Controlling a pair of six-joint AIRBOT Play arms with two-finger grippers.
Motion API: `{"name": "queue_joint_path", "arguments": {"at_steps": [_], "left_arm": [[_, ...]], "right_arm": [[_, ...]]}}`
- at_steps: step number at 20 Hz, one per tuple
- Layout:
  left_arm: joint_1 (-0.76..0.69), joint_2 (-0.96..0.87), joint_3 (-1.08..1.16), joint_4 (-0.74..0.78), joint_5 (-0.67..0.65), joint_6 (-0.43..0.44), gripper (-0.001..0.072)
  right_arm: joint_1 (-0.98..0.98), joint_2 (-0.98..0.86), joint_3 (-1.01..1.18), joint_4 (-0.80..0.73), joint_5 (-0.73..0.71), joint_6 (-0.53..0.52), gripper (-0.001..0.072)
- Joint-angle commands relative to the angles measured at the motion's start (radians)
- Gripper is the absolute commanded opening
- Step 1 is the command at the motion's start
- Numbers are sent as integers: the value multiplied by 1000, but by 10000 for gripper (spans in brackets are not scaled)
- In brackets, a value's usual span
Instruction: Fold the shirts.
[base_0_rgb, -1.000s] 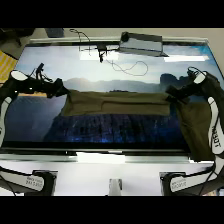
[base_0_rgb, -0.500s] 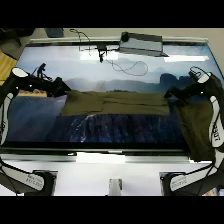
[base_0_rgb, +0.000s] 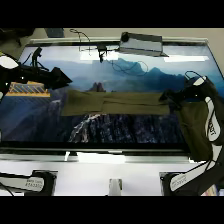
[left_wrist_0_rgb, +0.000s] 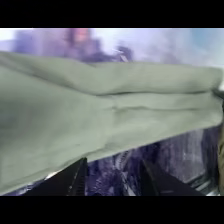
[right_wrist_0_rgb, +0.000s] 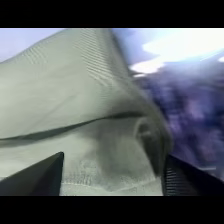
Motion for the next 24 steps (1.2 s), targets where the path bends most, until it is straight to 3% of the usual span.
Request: {"name": "queue_joint_path", "arguments": {"at_steps": [1, 2, 3, 4, 6, 7, 18, 24], "left_arm": [[-55, 27, 1, -4, 0, 3, 395], [-72, 22, 1, -4, 0, 3, 395], [-92, 18, 1, -4, 1, 3, 394], [-116, 10, 1, -4, 3, 3, 382], [-169, -15, 1, -3, 28, 3, 101], [-200, -32, 1, -4, 50, 23, 52], [-603, -337, 1, -184, 423, -18, 34], [-718, -445, 1, -549, 635, 4, 34]], "right_arm": [[24, -18, -2, 10, -10, 6, 336], [23, -18, -2, 11, -13, 9, 145], [23, -17, -2, 14, -12, 10, 27], [23, -12, -2, 19, -8, 8, 25], [23, 16, -2, 31, -5, -18, 24], [23, 43, -1, 31, -10, -23, 24], [24, 468, -2, 130, 193, -36, 25], [24, 634, -2, 139, 336, -14, 25]]}}
